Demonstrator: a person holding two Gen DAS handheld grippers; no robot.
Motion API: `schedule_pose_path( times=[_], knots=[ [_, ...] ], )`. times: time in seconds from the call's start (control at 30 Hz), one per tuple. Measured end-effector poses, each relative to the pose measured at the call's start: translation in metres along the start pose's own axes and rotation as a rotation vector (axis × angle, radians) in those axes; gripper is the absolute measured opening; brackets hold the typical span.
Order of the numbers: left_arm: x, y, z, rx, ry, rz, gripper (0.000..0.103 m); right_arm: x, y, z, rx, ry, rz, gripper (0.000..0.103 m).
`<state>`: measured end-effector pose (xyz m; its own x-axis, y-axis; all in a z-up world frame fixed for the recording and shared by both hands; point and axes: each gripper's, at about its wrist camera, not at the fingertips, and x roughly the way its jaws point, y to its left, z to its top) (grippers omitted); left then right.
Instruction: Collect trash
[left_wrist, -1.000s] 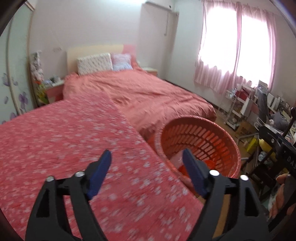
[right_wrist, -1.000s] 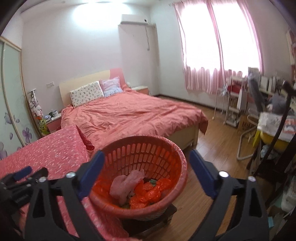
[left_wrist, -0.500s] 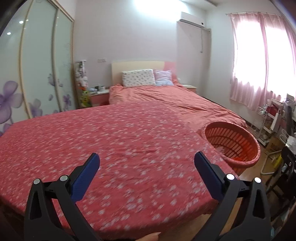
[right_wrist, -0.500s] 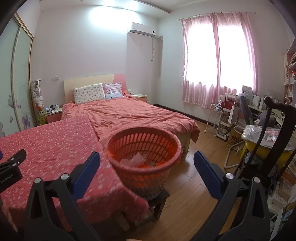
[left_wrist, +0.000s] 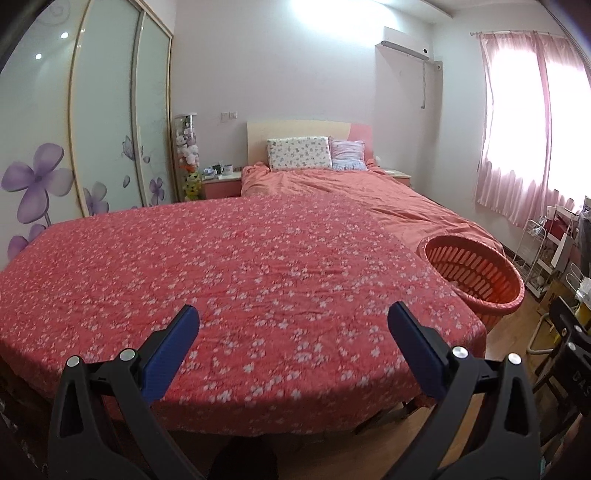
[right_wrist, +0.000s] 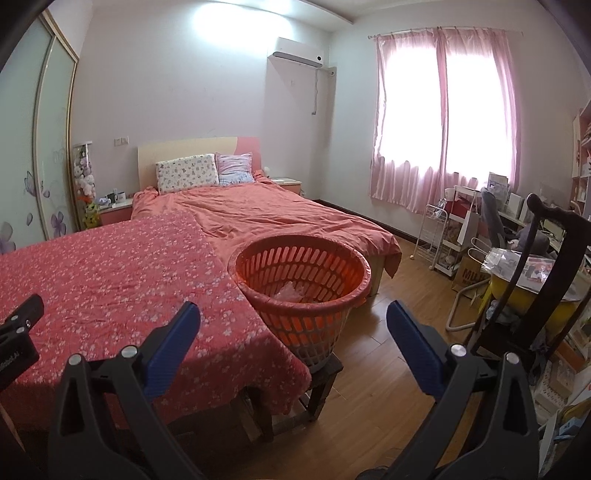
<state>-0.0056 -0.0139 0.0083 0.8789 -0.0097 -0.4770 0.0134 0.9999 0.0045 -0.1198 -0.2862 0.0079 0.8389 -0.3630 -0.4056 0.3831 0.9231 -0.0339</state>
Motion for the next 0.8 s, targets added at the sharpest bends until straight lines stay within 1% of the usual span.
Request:
schedule_pose_path(
  times=[0.1,0.27,0.6,0.8],
  knots=[
    [0.002,0.003,-0.003,-0.015,0.027,-0.001,0.101,0.001,0.0,-0.001,0.003,0.007,-0.011,0.099],
    [0.002,0.006,-0.007,-0.031,0.041,0.001,0.101,0.001,0.0,-0.001,0.004,0.017,-0.021,0.099],
    [0.003,0.008,-0.011,-0.042,0.072,-0.001,0.101,0.008,0.002,-0.005,0.001,0.048,-0.009,0.099],
    [0.003,0.009,-0.011,-0.047,0.08,0.0,0.101,0.009,0.002,-0.006,0.003,0.049,-0.007,0.099]
  ],
)
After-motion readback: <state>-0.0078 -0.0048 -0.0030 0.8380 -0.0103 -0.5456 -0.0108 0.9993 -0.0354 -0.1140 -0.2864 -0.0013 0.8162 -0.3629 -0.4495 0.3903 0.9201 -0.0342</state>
